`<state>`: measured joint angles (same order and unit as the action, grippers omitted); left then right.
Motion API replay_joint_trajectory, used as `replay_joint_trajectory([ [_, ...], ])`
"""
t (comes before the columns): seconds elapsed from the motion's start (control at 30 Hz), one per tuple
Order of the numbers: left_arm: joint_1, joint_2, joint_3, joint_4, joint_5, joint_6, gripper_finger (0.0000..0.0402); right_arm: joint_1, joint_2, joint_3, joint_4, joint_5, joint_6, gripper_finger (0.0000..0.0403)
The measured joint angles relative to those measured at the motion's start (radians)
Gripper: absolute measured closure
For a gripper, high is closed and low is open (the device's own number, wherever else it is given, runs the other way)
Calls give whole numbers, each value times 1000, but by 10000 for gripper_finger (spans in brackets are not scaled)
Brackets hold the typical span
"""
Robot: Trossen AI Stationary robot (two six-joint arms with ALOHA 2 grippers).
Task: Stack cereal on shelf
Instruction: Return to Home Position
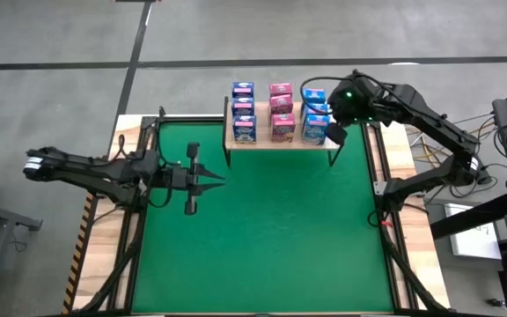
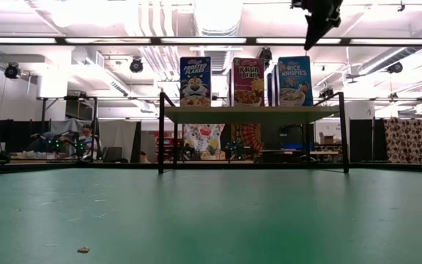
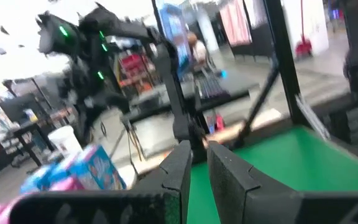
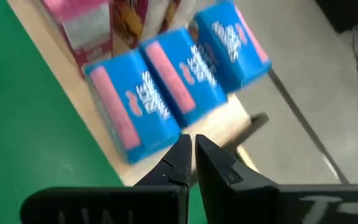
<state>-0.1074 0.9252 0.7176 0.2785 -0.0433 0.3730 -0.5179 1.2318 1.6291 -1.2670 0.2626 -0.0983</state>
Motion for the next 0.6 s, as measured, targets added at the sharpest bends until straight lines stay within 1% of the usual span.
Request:
replay_joint_trajectory([
  [0.1,0,-38,-1,-111,0,18,364,6,-36,-30,79,-34,-41,390],
  [0.23,0,-133,-8,-199,0,-25,364,46,-163,-124,214,-182,-81,390],
  [0.33,0,-210,-51,-206,0,-41,364,85,-297,-266,367,-291,-87,390],
  [0.43,0,-289,-103,-200,0,-45,364,137,-438,-442,551,-387,-86,390],
  [0.5,0,-342,-133,-188,0,-48,364,172,-519,-554,655,-422,-85,390],
  [0.6,0,-409,-180,-156,-1,-68,364,214,-613,-706,806,-422,-77,390],
])
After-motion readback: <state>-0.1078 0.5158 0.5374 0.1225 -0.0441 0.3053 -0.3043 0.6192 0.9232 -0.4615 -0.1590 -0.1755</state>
